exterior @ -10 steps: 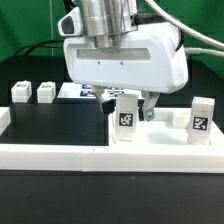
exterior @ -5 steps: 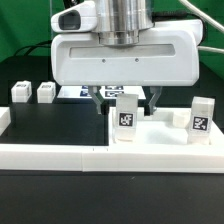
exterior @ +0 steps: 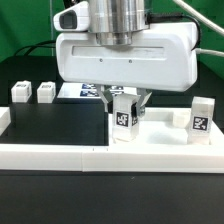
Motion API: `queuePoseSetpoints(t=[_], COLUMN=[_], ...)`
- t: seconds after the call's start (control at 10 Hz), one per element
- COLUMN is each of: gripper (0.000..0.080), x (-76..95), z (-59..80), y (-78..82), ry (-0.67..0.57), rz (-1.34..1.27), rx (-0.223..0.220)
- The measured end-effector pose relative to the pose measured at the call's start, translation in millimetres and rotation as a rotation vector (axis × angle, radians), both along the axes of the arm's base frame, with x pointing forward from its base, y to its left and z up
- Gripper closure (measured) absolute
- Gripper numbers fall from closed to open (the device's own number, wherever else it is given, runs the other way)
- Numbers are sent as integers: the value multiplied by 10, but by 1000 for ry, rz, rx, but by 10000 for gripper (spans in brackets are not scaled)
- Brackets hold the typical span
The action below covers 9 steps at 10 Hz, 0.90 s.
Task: Assemble square table
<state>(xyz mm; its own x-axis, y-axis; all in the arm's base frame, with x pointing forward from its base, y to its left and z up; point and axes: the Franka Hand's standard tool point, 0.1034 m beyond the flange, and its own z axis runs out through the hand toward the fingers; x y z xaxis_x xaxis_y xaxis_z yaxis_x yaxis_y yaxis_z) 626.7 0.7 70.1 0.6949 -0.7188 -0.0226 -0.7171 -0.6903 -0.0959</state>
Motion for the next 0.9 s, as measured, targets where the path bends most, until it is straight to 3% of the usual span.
queuePoseSetpoints(t=[0.2,0.4,0.6,0.7,0.8,0.9], gripper=[506,506,506,426,289,289], x=[-10,-25,-22,-24,-26,-23], z=[-7,-13,-11,-13,-15,-26], y=[-26,-36,16,6,11,14], ry=[37,105,118,118,112,73], rz=[-360,-699,-804,-800,-751,-575], rx=[40,131,132,131,129,104])
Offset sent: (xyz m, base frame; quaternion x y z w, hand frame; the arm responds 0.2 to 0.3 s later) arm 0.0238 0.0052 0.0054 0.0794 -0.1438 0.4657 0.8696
